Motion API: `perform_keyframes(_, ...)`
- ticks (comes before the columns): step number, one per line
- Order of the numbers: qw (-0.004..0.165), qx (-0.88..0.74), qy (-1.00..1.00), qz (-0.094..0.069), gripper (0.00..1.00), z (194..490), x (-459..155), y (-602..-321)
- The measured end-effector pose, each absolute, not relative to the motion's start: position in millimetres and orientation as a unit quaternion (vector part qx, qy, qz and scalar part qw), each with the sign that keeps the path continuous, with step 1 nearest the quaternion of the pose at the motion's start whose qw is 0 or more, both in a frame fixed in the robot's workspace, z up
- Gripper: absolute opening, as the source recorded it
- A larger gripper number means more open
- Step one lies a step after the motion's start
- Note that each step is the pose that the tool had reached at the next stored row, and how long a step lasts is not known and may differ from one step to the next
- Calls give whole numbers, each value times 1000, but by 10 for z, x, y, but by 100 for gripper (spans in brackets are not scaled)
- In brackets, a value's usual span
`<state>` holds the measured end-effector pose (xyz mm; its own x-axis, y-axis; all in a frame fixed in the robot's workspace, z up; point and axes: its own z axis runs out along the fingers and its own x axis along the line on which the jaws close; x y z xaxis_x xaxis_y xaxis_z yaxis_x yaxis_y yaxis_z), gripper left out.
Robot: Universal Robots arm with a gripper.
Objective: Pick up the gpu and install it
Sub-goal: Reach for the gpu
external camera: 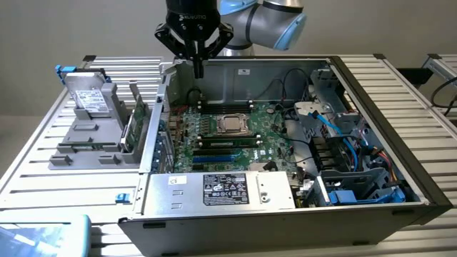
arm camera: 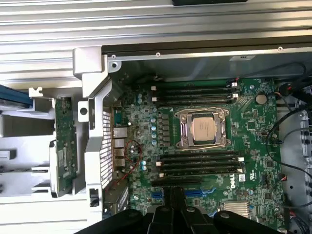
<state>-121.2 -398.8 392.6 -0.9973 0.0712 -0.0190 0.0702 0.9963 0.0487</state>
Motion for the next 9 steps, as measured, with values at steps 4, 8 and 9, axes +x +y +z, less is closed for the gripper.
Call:
perform_keyframes(4,11,35,999,24,12,3924,-1302,-3967)
perform_keyframes(8,12,35,999,23,12,3916,-1451,-3939)
perform_keyframes(9,13,35,999,23,12,3913,-1491,-3932)
